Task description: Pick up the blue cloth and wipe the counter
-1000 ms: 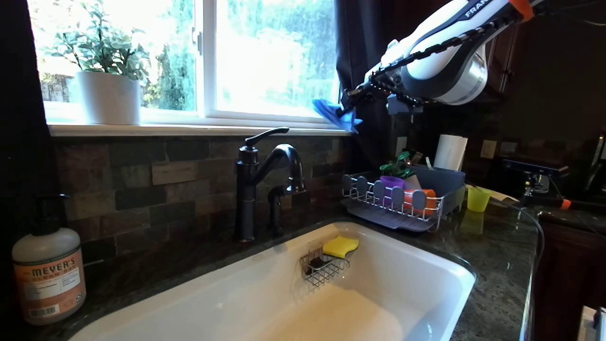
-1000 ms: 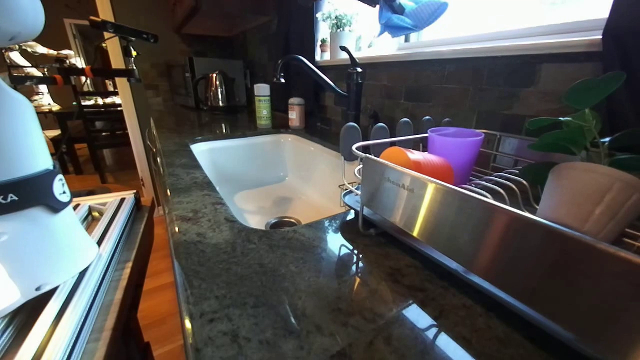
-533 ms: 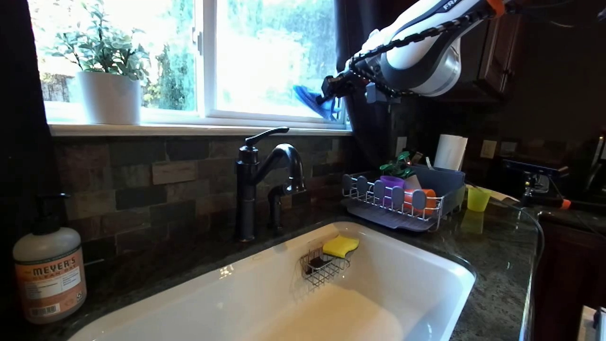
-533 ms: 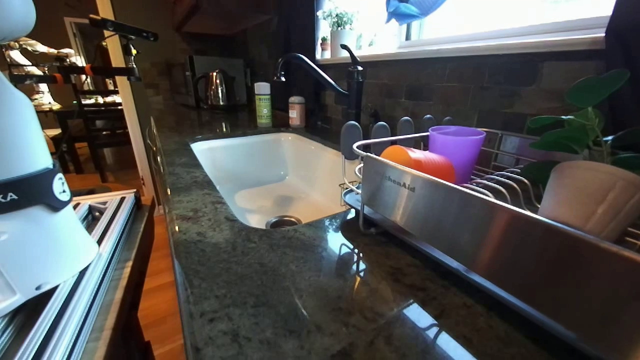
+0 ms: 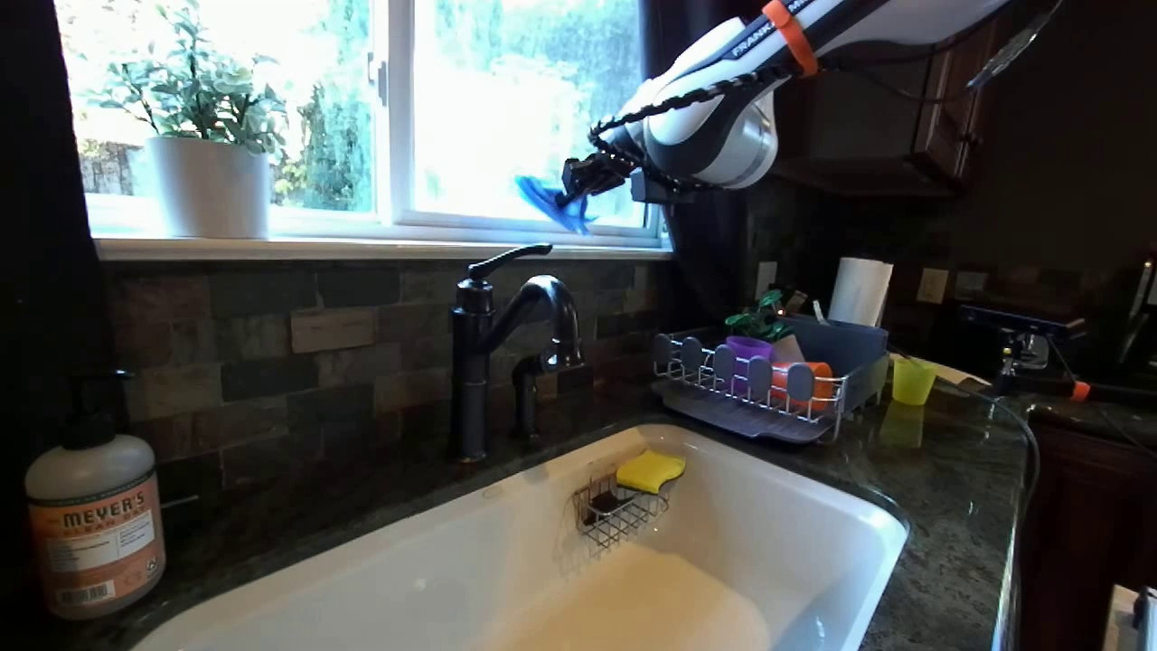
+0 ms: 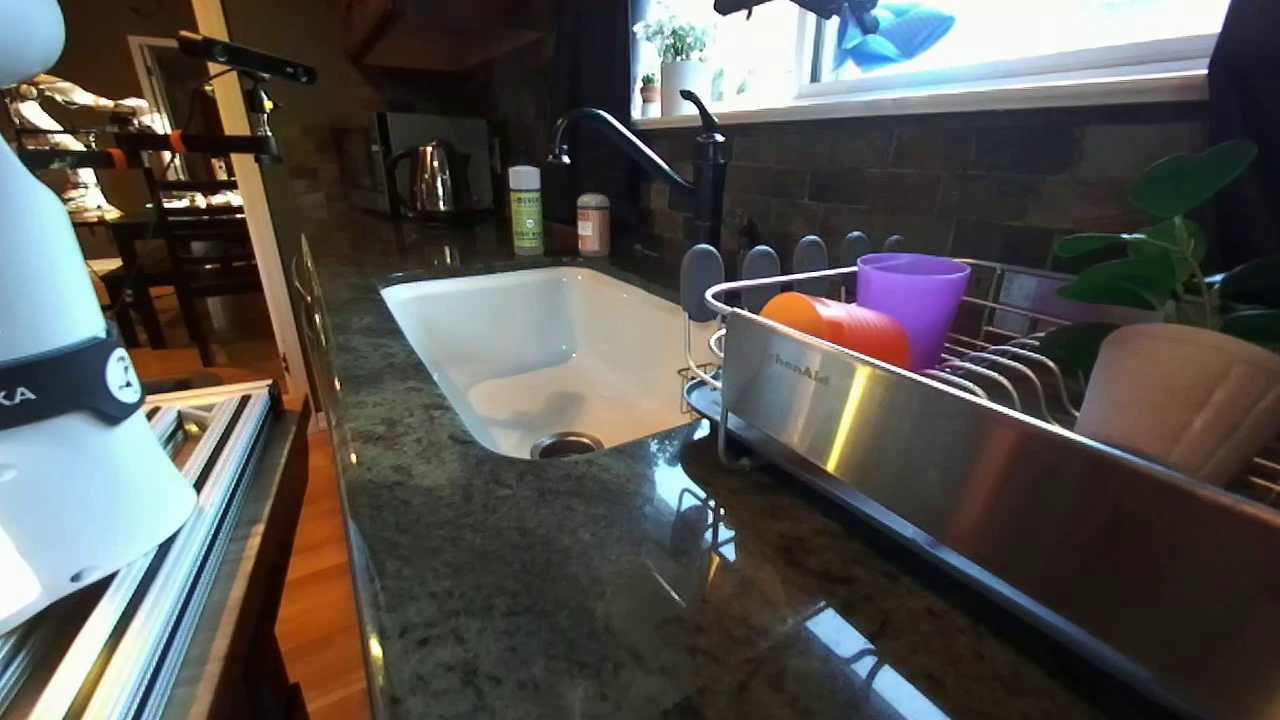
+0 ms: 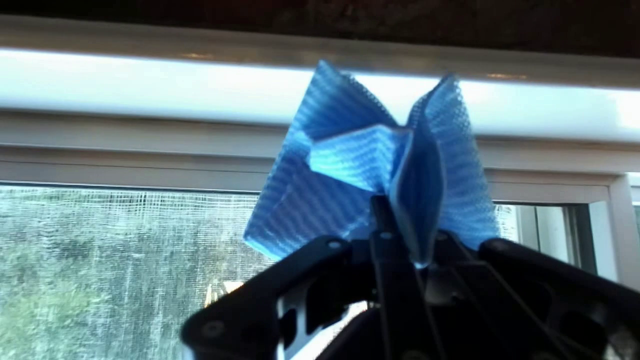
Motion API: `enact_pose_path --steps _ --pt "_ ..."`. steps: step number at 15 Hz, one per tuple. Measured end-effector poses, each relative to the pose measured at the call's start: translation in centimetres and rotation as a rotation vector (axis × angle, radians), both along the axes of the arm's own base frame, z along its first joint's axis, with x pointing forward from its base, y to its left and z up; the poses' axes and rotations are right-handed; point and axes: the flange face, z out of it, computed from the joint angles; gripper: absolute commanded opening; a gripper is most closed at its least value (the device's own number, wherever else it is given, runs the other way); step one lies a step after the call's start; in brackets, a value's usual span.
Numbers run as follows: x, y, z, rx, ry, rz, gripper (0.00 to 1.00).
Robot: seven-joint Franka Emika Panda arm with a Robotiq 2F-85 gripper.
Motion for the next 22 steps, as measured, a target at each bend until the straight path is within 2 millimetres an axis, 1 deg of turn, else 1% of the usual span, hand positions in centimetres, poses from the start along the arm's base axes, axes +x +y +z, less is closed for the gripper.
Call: enact_pose_path --steps 3,6,8,10,11,12,14,15,18,19,22 --pt "2.3 -0.4 -0.2 0.004 0.034 -0.011 0.01" --pt "3.8 -1.0 -0.4 0.008 0.078 -0.041 0.01" --pt "4.4 -0.8 -0.4 0.013 0.097 -0.052 0.01" --pt "4.9 -0.1 -0.3 0.019 0.098 -0.053 0.01" --pt "5.1 0.3 -0.2 0.021 0.095 -0.05 0.09" --pt "5.3 0.7 -0.2 0.023 0.092 -0.047 0.32" --pt "5.6 1.4 -0.2 0.025 0.089 -0.043 0.36" --pt "5.7 1.7 -0.3 0.024 0.089 -0.042 0.42" --pt "6.0 1.8 -0.3 0.017 0.101 -0.05 0.64" --pt "6.1 1.7 -0.2 0.012 0.111 -0.054 0.73" --pt "6.0 1.5 0.2 -0.005 0.124 -0.059 0.95"
